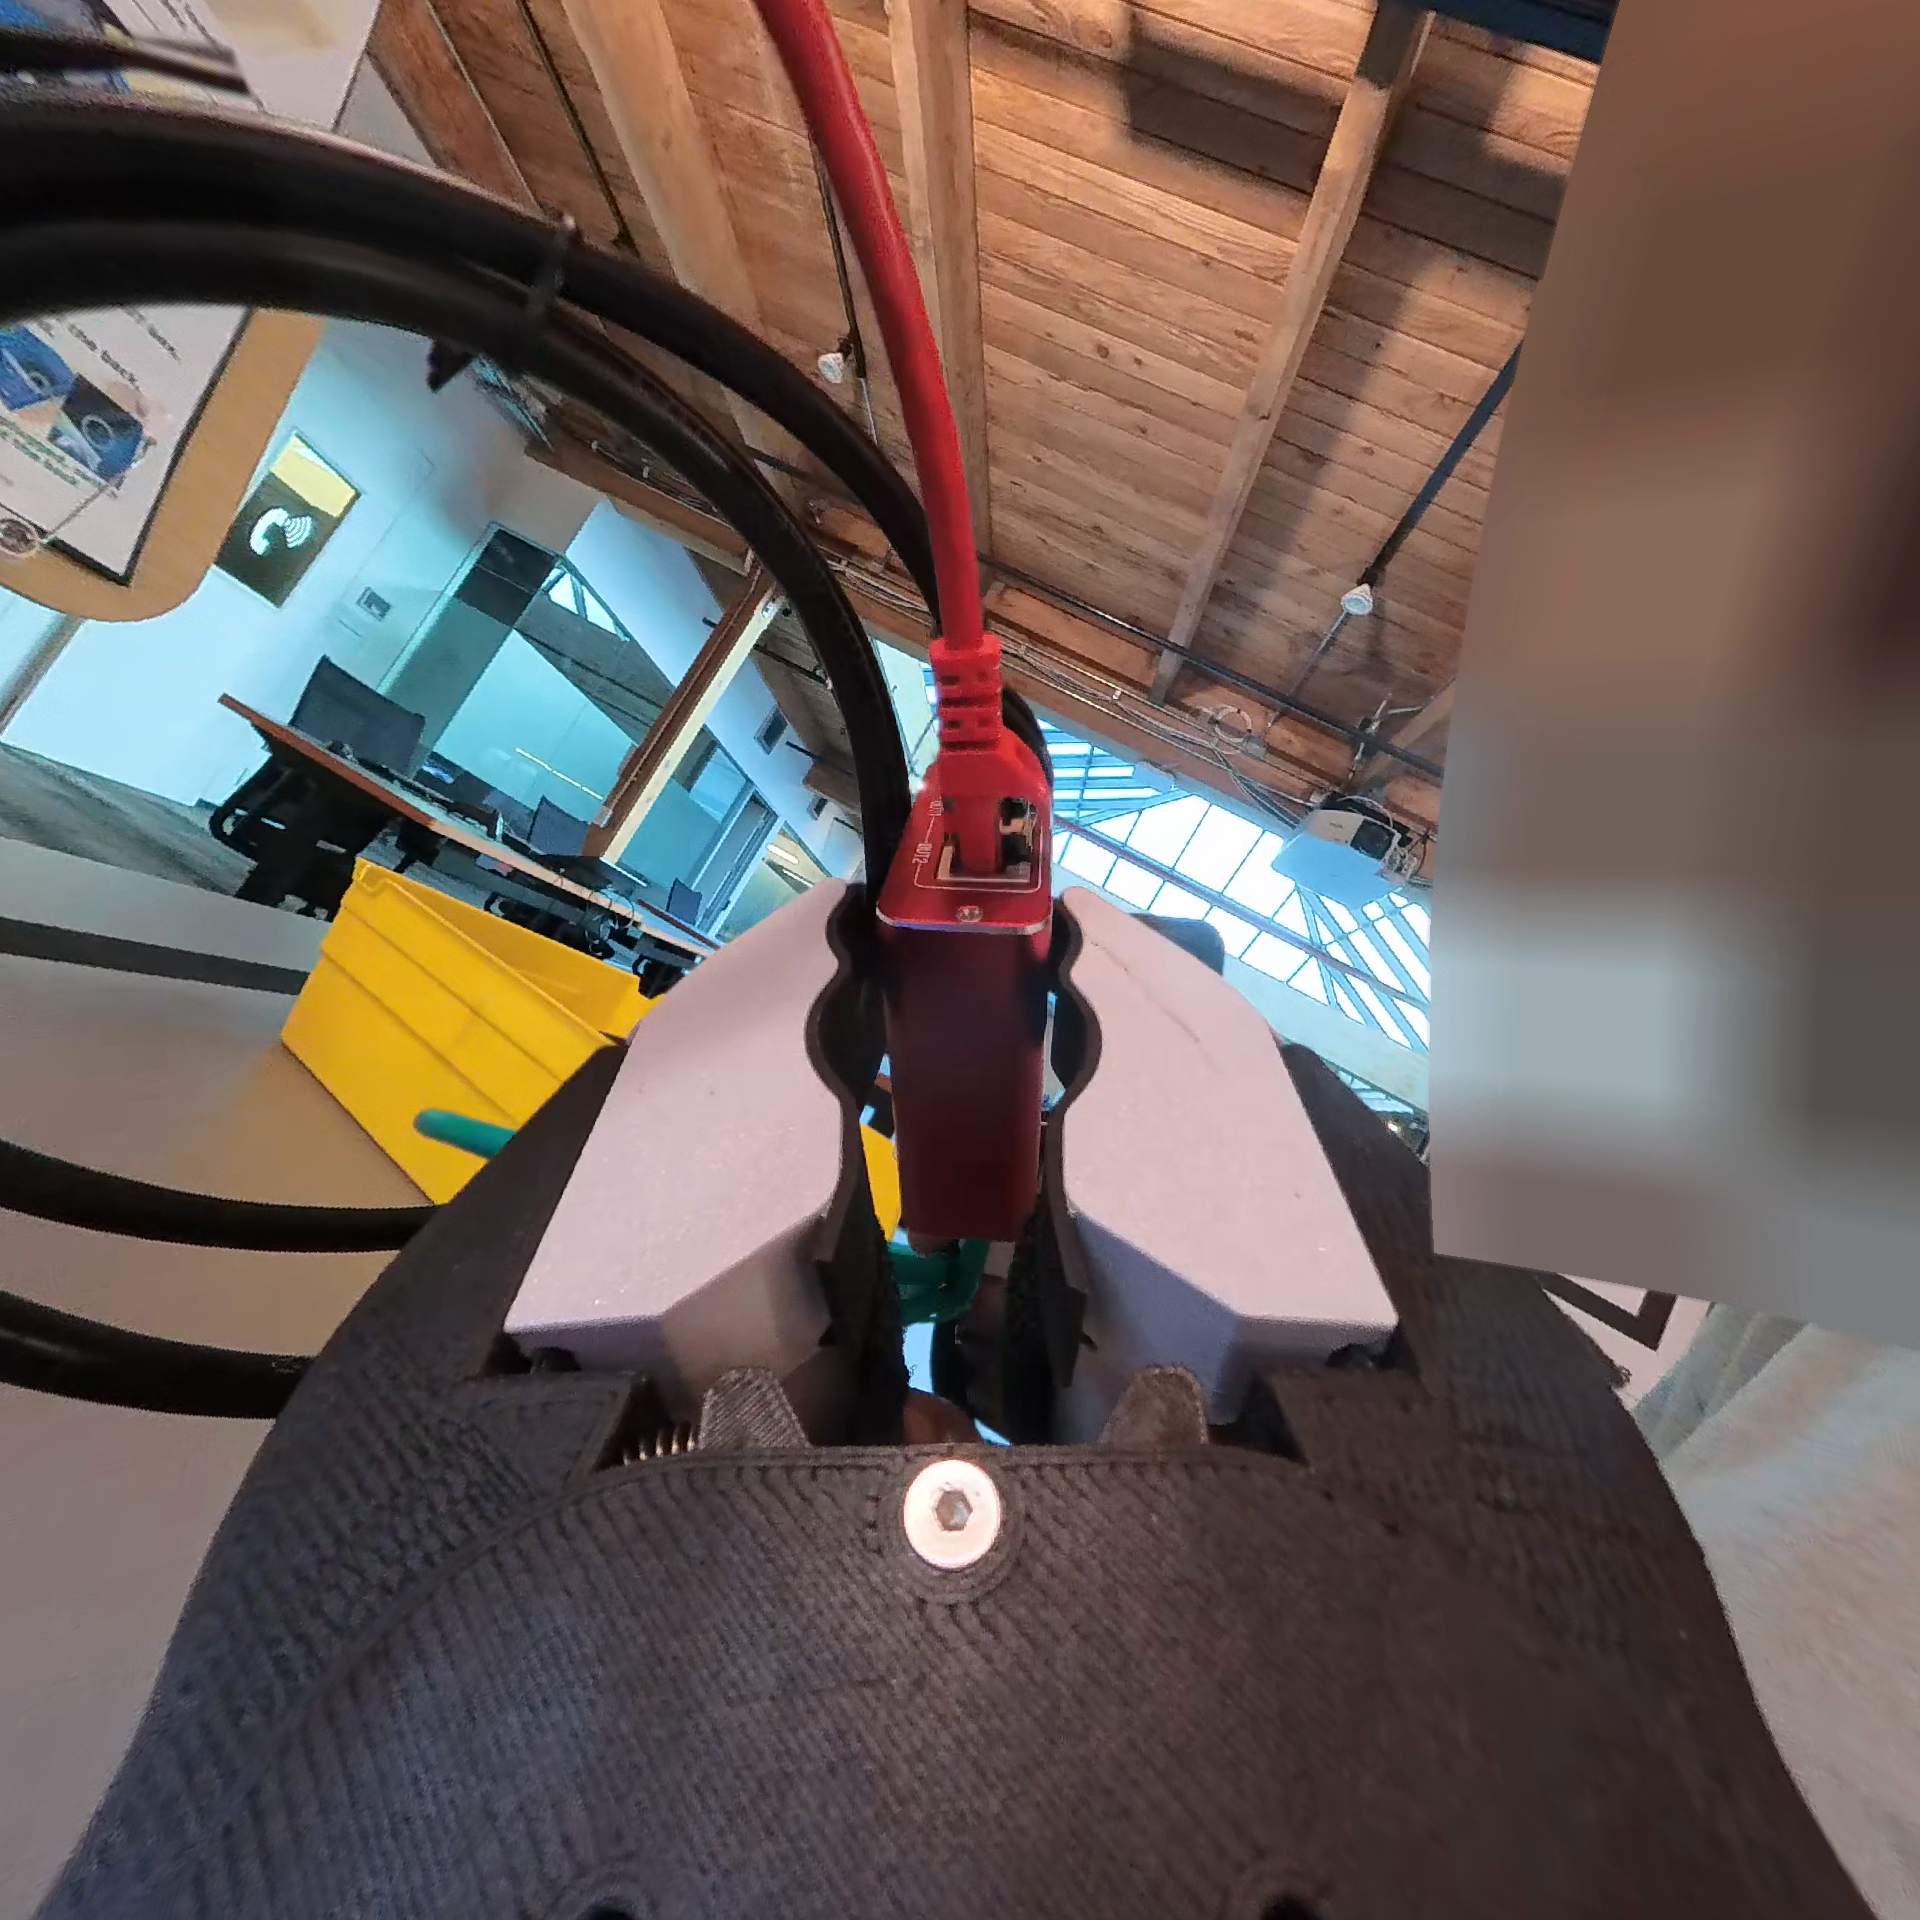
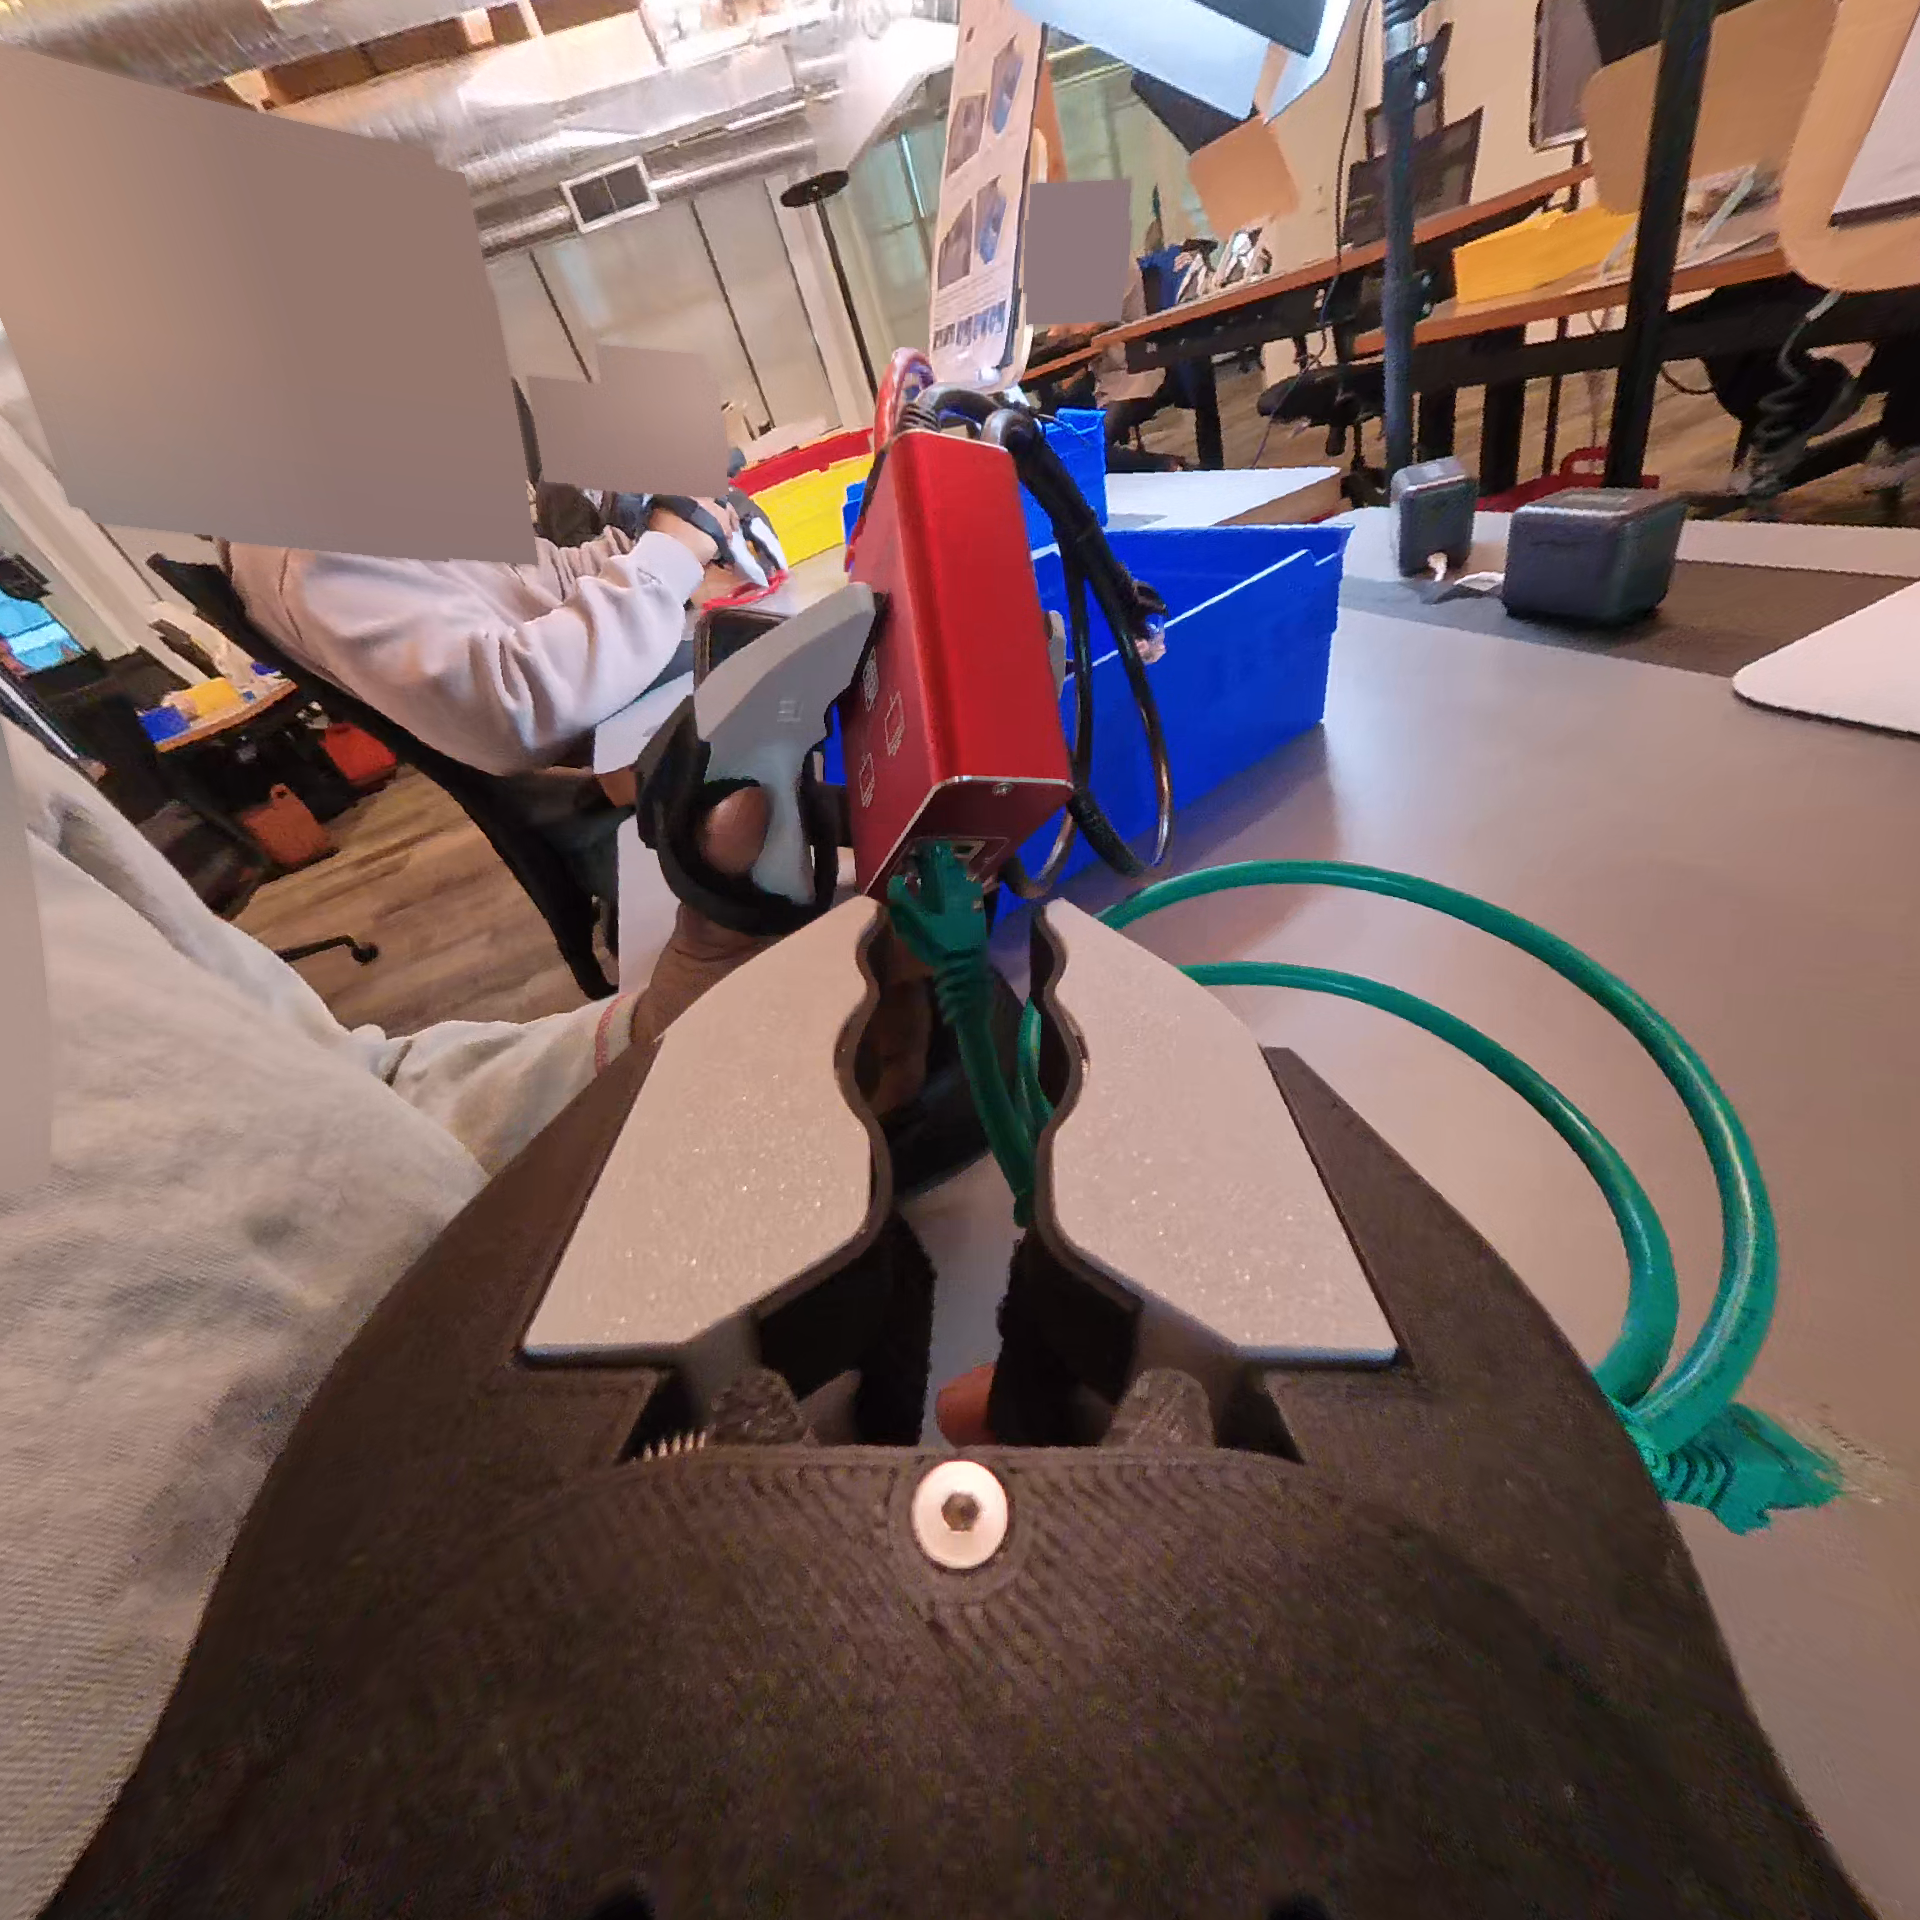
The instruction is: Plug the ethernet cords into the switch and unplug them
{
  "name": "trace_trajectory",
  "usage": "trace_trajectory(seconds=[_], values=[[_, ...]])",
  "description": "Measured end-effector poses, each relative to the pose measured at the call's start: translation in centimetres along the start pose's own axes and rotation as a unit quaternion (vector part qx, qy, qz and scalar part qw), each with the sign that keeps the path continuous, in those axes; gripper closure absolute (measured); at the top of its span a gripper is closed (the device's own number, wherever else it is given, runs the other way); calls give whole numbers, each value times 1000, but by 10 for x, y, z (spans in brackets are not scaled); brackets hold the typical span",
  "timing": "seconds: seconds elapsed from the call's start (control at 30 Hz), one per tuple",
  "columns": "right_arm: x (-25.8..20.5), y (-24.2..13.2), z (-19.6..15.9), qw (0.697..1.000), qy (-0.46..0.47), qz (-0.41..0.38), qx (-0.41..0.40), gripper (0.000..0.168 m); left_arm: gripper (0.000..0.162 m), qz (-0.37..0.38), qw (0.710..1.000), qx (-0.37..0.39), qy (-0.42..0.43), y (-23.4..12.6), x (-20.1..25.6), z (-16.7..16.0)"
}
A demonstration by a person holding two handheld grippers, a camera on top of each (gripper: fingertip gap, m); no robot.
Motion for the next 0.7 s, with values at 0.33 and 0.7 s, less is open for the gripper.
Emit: trace_trajectory(seconds=[0.33,0.7], values=[[1,-2,-5,999,-4,34,21,153,129,-7,1000,-9,-9,1,0,-4],[-5,-5,-1,994,-81,-37,66,154,130,-3,999,10,50,1,9,-4]])
Point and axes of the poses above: each gripper's, where its closed fingertips meet, y out along the fingers, z out of its top, x = y × z across the jaws, the point moved 8 cm from there along -y, back along the fingers, and after that the axes turned 4 degrees about y, right-handed, at the moved point
